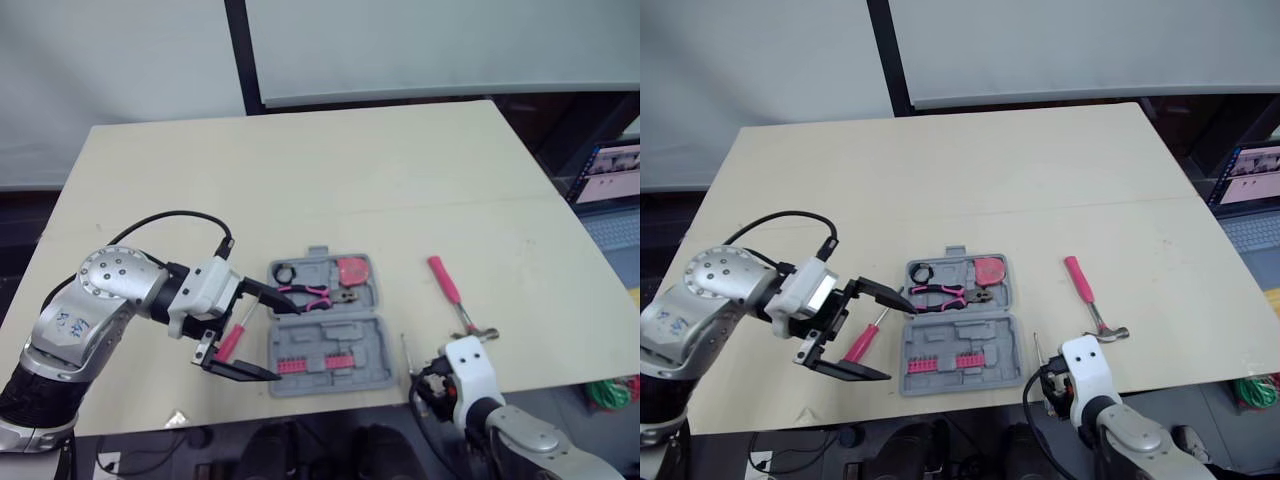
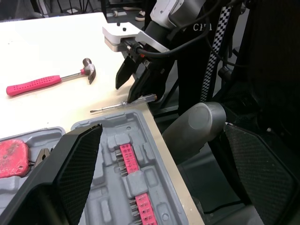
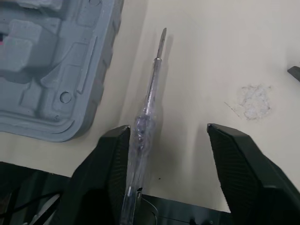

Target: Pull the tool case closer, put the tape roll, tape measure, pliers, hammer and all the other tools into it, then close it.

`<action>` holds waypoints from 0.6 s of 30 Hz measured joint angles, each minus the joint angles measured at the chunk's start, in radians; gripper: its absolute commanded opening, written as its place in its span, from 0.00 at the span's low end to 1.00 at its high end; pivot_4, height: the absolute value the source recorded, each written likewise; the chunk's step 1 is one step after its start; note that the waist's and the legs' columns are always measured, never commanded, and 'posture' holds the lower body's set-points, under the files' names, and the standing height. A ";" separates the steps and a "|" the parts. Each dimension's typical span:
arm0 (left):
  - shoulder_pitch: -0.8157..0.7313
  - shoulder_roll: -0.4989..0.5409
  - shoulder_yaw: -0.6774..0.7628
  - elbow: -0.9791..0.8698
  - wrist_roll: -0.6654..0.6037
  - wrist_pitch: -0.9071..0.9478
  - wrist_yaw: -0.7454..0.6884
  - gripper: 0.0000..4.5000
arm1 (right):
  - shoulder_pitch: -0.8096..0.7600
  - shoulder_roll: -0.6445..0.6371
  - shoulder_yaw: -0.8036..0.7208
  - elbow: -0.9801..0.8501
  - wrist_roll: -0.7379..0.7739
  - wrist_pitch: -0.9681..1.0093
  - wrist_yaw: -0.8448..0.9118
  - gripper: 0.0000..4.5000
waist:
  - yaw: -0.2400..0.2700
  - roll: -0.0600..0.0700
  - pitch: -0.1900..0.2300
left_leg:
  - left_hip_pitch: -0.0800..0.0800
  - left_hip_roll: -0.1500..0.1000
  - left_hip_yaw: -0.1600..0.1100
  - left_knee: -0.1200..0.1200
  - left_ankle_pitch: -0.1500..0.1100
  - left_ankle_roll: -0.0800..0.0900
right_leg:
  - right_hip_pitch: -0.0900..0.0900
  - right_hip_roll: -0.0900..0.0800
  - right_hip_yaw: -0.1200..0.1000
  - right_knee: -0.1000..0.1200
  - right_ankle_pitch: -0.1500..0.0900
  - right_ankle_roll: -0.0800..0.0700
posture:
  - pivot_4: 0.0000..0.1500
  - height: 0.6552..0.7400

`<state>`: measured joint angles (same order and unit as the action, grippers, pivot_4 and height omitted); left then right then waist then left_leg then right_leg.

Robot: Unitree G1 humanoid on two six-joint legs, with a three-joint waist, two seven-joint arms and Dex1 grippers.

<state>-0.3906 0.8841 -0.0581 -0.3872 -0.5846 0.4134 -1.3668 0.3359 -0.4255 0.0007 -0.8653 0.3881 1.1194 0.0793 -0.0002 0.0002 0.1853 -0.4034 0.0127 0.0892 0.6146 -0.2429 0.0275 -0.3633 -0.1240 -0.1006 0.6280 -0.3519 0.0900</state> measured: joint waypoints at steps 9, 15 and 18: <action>0.000 -0.001 0.000 -0.003 0.001 -0.002 0.008 1.00 | -0.001 -0.002 0.045 0.006 -0.008 0.001 0.002 0.61 | 0.000 0.000 0.000 | 0.000 0.000 0.000 0.000 0.000 0.000 | 0.000 0.000 0.000 0.000 0.000 0.000 | 1.00 0.86; 0.000 -0.003 0.000 -0.012 0.001 -0.001 0.018 1.00 | -0.014 -0.005 0.071 0.055 -0.046 -0.015 0.002 0.31 | 0.000 -0.002 -0.001 | 0.000 0.000 0.000 0.000 0.000 0.000 | 0.000 0.000 0.000 0.000 0.000 0.000 | 1.00 0.86; 0.000 -0.003 0.000 -0.018 0.001 -0.001 0.020 1.00 | -0.015 0.003 0.064 0.062 -0.056 -0.028 0.002 0.00 | 0.000 -0.003 -0.002 | 0.000 0.000 0.000 0.000 0.000 0.000 | 0.000 0.000 0.000 0.000 0.000 0.000 | 1.00 0.86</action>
<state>-0.3906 0.8807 -0.0581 -0.4050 -0.5839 0.4121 -1.3471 0.3206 -0.4222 0.0644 -0.8037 0.3323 1.0912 0.0810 -0.0006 -0.0028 0.1834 -0.4031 0.0127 0.0891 0.6147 -0.2428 0.0275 -0.3631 -0.1239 -0.1008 0.6283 -0.3519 0.0900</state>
